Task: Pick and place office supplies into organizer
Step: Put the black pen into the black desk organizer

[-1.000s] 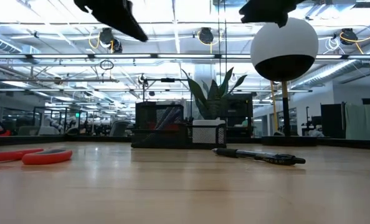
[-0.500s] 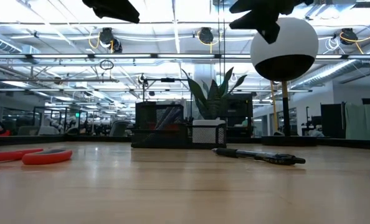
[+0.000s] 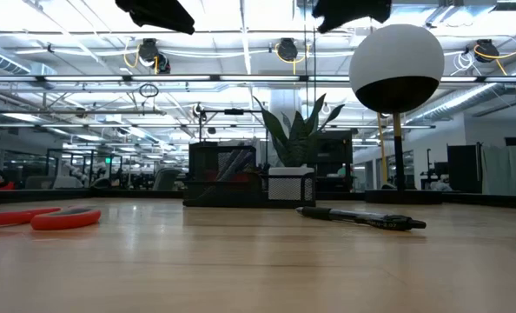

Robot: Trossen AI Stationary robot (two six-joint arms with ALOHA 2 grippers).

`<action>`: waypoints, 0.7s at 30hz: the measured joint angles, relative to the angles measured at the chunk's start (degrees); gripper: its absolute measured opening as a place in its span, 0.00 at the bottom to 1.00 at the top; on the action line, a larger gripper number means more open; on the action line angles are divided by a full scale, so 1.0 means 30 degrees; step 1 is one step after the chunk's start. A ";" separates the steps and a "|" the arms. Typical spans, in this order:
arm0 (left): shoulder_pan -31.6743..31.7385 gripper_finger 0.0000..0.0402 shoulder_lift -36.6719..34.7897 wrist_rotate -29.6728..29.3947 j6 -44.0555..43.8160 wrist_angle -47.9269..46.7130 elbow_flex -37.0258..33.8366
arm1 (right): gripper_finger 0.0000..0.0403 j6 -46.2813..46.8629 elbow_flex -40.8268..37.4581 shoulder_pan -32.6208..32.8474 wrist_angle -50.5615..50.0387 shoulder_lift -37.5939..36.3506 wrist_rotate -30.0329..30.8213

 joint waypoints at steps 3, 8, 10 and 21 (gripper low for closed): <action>0.0000 0.38 0.0000 0.0000 -0.0070 -0.0042 0.0000 | 0.36 0.1903 0.1698 0.0000 -0.2971 0.1233 0.0455; 0.0000 0.38 0.0000 0.0000 -0.0135 -0.0040 0.0000 | 0.36 0.4664 0.3235 -0.0417 -0.6078 0.3316 -0.0513; 0.0000 0.38 0.0000 0.0000 -0.0135 -0.0036 0.0000 | 0.36 0.6063 0.3637 -0.0816 -0.7505 0.4181 -0.1550; 0.0000 0.38 0.0000 0.0000 -0.0135 -0.0007 0.0000 | 0.36 0.8147 0.3906 -0.1888 -0.9843 0.8176 -0.4220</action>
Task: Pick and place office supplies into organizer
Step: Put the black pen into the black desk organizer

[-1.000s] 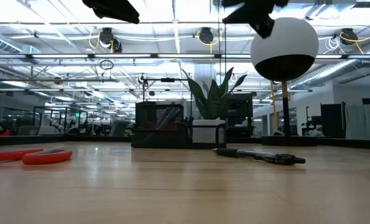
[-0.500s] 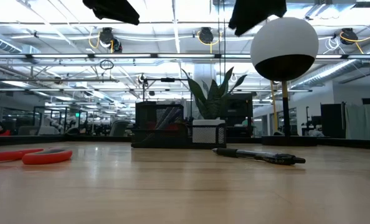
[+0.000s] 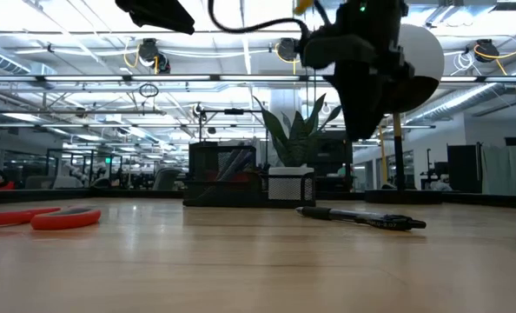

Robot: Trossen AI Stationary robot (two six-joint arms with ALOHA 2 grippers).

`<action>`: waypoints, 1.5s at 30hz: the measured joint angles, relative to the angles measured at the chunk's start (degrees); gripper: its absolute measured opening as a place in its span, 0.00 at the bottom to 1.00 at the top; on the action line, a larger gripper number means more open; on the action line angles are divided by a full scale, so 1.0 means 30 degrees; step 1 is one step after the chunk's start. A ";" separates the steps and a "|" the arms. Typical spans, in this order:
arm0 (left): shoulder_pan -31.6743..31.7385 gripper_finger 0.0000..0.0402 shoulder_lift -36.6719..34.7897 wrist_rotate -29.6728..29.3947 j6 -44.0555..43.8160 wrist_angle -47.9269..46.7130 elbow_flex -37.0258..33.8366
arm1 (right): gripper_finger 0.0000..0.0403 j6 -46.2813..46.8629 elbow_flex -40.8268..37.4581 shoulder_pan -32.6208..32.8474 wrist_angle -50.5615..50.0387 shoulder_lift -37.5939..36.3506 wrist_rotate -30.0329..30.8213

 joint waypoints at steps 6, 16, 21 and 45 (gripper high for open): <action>0.0000 0.38 0.0000 0.0015 -0.0080 -0.0025 0.0000 | 0.36 -0.1428 -0.0005 -0.0038 0.1335 0.0607 -0.0989; -0.0024 0.38 0.0000 0.0044 -0.0468 -0.0278 0.0000 | 0.36 -0.2589 -0.0005 -0.0031 0.2332 0.0511 -0.2315; -0.0029 0.38 0.0005 0.0044 -0.0481 -0.0415 0.0000 | 0.36 -0.3091 -0.0005 -0.0024 0.2590 0.0505 -0.2991; -0.0029 0.38 0.0007 0.0036 -0.0364 -0.0408 0.0007 | 0.36 -0.1872 -0.3761 0.0013 0.8792 0.0497 -0.6003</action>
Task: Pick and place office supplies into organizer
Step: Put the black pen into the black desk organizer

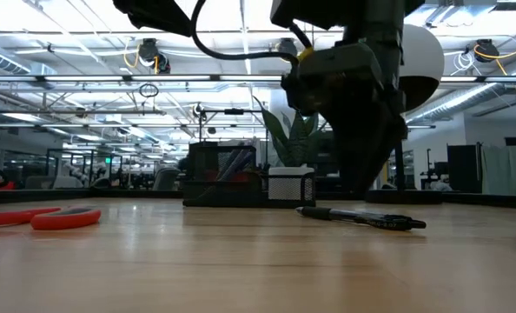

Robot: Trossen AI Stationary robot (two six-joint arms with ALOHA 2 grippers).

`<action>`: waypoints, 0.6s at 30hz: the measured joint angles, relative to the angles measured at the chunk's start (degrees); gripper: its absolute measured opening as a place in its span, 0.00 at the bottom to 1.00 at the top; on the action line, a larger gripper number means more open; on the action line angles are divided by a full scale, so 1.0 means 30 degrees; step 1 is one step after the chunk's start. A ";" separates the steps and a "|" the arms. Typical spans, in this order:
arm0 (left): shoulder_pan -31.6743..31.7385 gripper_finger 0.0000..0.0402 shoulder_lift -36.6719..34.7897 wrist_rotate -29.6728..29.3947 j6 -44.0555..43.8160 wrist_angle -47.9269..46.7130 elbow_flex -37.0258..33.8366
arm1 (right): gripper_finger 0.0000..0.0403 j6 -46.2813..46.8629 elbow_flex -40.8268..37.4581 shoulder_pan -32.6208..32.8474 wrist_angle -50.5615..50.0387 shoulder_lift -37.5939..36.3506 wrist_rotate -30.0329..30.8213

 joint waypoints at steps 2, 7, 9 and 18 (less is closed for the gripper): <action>0.0000 0.38 0.0000 0.0000 0.0000 0.0007 0.0000 | 0.36 0.0115 -0.0176 0.0000 0.0351 0.0015 -0.0044; 0.0000 0.38 0.0000 -0.0004 -0.0011 0.0010 0.0000 | 0.36 0.0099 -0.0214 0.0000 0.0745 0.0007 -0.0450; 0.0000 0.38 -0.0004 -0.0007 -0.0007 0.0015 0.0000 | 0.36 -0.0015 -0.0214 0.0000 0.0993 0.0007 -0.0482; 0.0000 0.38 -0.0007 -0.0007 0.0014 0.0015 0.0000 | 0.36 -0.0210 -0.0214 0.0007 0.1987 0.0007 -0.1011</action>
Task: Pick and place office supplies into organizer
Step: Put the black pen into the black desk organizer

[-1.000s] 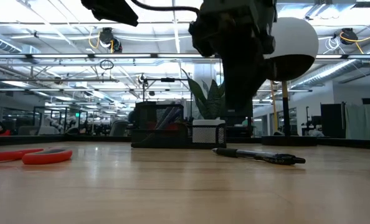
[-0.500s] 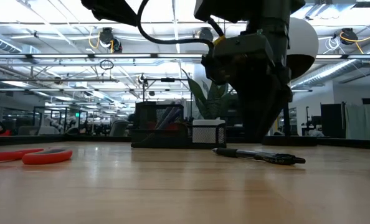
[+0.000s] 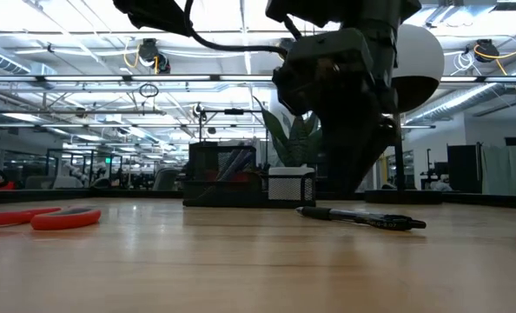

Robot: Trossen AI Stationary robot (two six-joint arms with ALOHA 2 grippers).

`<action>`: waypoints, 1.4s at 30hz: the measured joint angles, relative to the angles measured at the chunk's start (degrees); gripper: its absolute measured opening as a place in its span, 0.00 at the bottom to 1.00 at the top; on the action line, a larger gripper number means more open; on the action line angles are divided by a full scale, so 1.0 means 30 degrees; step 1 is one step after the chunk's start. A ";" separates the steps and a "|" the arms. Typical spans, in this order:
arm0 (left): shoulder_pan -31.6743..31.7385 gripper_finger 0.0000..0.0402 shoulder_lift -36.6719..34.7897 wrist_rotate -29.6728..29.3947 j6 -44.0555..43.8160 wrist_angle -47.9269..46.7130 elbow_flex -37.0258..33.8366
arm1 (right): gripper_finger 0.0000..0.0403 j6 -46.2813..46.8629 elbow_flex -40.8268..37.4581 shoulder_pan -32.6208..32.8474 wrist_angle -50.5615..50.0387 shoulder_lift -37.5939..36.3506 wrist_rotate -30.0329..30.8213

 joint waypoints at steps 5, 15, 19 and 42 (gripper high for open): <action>0.0004 0.38 0.0003 0.0000 0.0031 0.0007 0.0007 | 0.36 -0.0139 0.0000 0.0029 0.0020 0.0000 0.0114; 0.0007 0.38 0.0007 -0.0007 -0.0059 0.0022 0.0007 | 0.36 -0.0945 0.0142 -0.0189 -0.0548 0.2028 0.0364; 0.0007 0.38 0.0007 -0.0007 -0.0073 0.0022 0.0007 | 0.36 -0.1104 0.0204 -0.0391 -0.1381 0.3016 -0.0008; 0.0007 0.38 0.0007 0.0000 -0.0153 0.0007 0.0007 | 0.04 -0.3619 0.0131 -0.0466 -0.3121 0.2977 0.1807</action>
